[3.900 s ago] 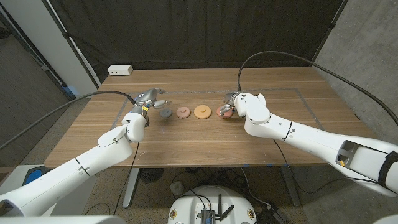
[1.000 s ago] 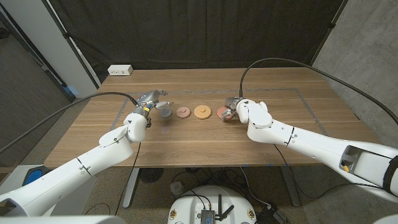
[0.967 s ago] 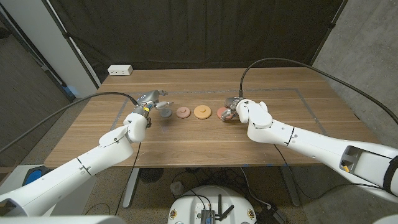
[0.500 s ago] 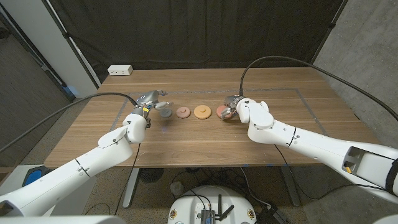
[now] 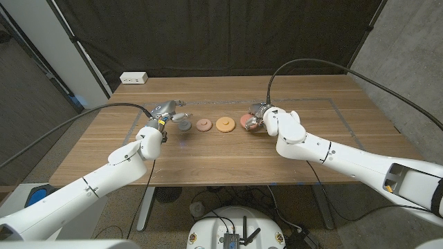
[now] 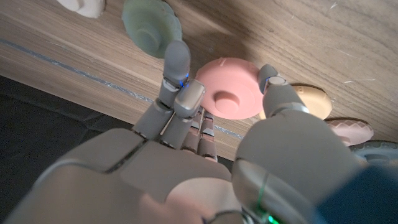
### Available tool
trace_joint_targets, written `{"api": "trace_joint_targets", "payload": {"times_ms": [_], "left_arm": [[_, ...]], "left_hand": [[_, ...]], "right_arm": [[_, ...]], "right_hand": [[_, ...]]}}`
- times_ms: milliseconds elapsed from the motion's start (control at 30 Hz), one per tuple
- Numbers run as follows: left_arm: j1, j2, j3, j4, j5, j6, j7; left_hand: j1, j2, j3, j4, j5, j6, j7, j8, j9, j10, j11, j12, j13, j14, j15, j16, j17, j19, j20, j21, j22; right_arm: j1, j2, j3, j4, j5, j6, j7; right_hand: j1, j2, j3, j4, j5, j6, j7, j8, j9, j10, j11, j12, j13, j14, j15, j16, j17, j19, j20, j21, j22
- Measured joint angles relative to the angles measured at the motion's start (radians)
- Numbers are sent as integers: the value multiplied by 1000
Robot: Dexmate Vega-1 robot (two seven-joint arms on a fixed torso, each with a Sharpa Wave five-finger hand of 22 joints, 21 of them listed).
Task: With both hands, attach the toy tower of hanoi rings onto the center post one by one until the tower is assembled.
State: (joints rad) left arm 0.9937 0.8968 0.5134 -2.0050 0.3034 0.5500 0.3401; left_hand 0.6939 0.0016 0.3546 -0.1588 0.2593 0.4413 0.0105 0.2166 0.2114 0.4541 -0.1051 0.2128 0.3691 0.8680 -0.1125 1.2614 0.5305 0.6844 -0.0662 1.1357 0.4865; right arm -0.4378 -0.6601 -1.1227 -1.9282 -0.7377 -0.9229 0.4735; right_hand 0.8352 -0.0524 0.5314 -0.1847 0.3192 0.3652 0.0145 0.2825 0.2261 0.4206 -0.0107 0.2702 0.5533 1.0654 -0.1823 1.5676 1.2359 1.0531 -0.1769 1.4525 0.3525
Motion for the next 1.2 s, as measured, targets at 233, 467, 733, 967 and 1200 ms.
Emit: {"api": "trace_joint_targets", "payload": {"times_ms": [233,467,733,967,1200], "left_arm": [[0,0,-1,0,-2,-7,1],[0,-2,-1,4,-2,-12,1],[-1,-4,0,6,-2,-14,1],[4,-1,0,4,-2,-14,1],[11,6,-10,6,-10,-22,2]], "left_hand": [[0,0,0,0,0,0,0,0,0,0,0,0,0,0,0,0,0,0,0,3,-5],[0,0,5,-5,0,0,0,0,0,0,0,0,0,0,0,0,0,0,0,7,-5],[0,0,6,-6,0,0,0,0,0,0,0,0,0,0,0,0,0,0,0,15,-9],[0,0,6,-6,0,0,0,0,0,0,0,0,0,0,0,0,0,-5,6,19,-9],[0,0,6,-6,0,0,0,0,0,0,0,0,0,0,0,0,0,-11,0,19,-14]], "right_arm": [[6,-4,0,-16,-21,-8,22],[14,-6,-2,-32,-42,-13,47],[21,-7,-2,-49,-77,-12,87],[21,-3,7,-56,-97,11,107],[17,7,22,-56,-108,41,120]], "right_hand": [[0,0,0,0,0,5,5,0,4,3,3,0,8,4,-4,0,0,5,-5,0,0],[0,0,0,0,3,5,5,0,4,3,3,0,12,3,-4,0,0,5,-5,0,-5],[0,0,0,0,3,5,5,0,4,9,9,0,12,5,-2,0,0,5,-5,0,-6],[0,0,0,0,3,10,10,-3,4,9,9,-1,14,11,-7,-8,0,5,-5,5,-9],[0,0,0,0,2,10,10,-4,3,9,9,-4,14,11,-7,-8,0,9,-2,4,-9]]}}
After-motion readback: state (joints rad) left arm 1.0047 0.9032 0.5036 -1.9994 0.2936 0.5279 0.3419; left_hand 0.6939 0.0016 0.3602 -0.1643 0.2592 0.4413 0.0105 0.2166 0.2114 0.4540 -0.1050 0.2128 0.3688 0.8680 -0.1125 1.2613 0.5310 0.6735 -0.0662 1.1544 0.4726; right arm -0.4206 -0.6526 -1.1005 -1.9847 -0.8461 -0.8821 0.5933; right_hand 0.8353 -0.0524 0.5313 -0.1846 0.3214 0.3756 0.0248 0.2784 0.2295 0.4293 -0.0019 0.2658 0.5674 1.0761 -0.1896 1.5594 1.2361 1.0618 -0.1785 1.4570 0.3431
